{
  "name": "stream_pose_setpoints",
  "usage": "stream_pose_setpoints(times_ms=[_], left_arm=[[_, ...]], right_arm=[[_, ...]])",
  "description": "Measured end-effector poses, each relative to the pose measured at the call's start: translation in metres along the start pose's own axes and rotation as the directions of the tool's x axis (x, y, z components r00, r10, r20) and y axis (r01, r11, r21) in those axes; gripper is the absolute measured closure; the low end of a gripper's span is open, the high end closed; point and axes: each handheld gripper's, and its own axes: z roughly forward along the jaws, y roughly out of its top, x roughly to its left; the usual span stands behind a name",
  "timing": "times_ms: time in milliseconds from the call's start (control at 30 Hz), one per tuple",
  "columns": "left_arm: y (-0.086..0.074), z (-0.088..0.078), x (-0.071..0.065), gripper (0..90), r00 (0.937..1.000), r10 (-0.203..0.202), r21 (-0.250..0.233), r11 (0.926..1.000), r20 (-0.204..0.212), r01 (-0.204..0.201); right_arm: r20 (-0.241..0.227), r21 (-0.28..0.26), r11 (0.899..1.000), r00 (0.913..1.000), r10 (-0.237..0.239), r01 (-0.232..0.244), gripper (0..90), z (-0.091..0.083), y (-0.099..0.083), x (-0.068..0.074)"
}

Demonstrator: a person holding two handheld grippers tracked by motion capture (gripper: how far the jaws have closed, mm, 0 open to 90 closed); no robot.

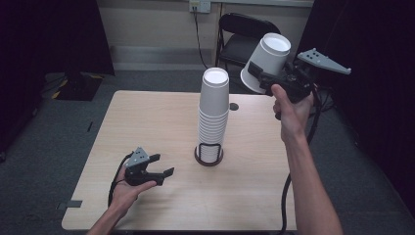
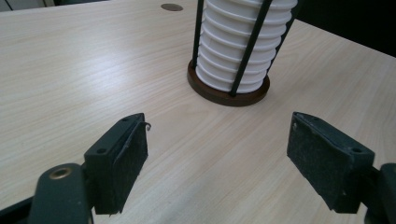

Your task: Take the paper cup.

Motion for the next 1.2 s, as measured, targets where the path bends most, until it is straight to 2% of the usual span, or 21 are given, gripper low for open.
stream_pose_setpoints(times_ms=[167, 433, 733, 867, 967, 1167, 1200], left_arm=[[0.000, 0.001, -0.002, 19.9, 1.0000, 0.006, -0.004, 1.0000, 0.008, -0.006], [0.001, 0.001, -0.001, 17.1, 1.0000, -0.003, -0.013, 0.9999, -0.006, 0.003], [0.003, 0.003, -0.007, 16.9, 0.9999, 0.010, -0.030, 0.9995, -0.003, -0.010], [0.005, 0.006, -0.009, 17.5, 0.9999, 0.015, -0.042, 0.9990, 0.002, -0.015], [0.007, 0.007, -0.013, 18.9, 0.9992, 0.037, -0.041, 0.9985, 0.014, -0.036], [0.013, 0.007, -0.017, 21.4, 0.9987, 0.043, -0.088, 0.9953, 0.027, -0.041], [0.015, 0.007, -0.017, 21.1, 0.9987, 0.039, -0.081, 0.9961, 0.033, -0.036]], right_arm=[[0.023, 0.022, 1.000, 0.9997, 0.005, -0.006, 16.6, -0.009, -0.011, -0.010], [0.040, 0.064, 0.997, 0.9985, 0.037, -0.039, 16.7, -0.017, -0.030, -0.022], [0.032, 0.114, 0.992, 0.9983, 0.048, -0.051, 16.7, -0.021, -0.058, -0.019], [0.041, 0.165, 0.985, 0.9982, 0.043, -0.049, 16.7, -0.018, -0.076, -0.015], [0.029, 0.183, 0.981, 0.9980, 0.056, -0.060, 16.6, -0.019, -0.088, -0.011], [0.015, 0.210, 0.976, 0.9979, 0.062, -0.064, 16.6, -0.024, -0.110, -0.002], [0.013, 0.219, 0.973, 0.9978, 0.065, -0.067, 16.6, -0.025, -0.113, -0.001]])
